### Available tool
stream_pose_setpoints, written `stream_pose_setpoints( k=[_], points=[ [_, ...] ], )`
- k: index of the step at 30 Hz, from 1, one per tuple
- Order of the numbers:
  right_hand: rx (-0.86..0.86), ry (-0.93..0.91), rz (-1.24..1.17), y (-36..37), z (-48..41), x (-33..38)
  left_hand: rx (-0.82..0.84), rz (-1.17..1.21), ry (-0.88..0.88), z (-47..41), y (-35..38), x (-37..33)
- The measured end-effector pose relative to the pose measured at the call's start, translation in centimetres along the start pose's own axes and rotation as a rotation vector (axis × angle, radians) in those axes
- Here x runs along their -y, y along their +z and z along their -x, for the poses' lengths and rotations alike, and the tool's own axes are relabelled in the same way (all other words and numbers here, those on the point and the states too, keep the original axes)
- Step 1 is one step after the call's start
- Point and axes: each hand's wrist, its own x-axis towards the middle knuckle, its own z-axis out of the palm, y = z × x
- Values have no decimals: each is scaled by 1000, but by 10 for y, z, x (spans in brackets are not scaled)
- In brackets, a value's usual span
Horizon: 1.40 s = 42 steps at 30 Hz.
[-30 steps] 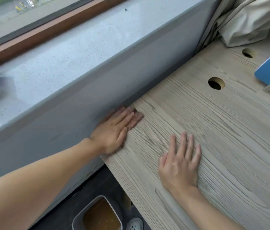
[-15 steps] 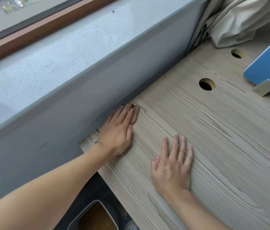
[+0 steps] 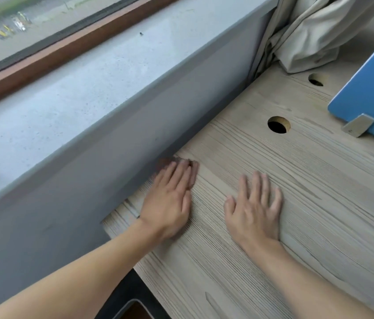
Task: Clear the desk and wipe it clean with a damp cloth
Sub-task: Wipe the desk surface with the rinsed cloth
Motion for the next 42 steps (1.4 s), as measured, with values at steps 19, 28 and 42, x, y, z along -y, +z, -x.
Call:
stream_pose_setpoints(
  k=[19,28,42],
  points=[
    [7,-9,41,-1,-1,0,-10,33,127,-64,1,3],
    [18,-6,26,-3,-2,0,52,34,269,-60,4,-19],
    [52,-5,-14,-5,-4,-1,16,45,223,-109,11,-33]
  ],
)
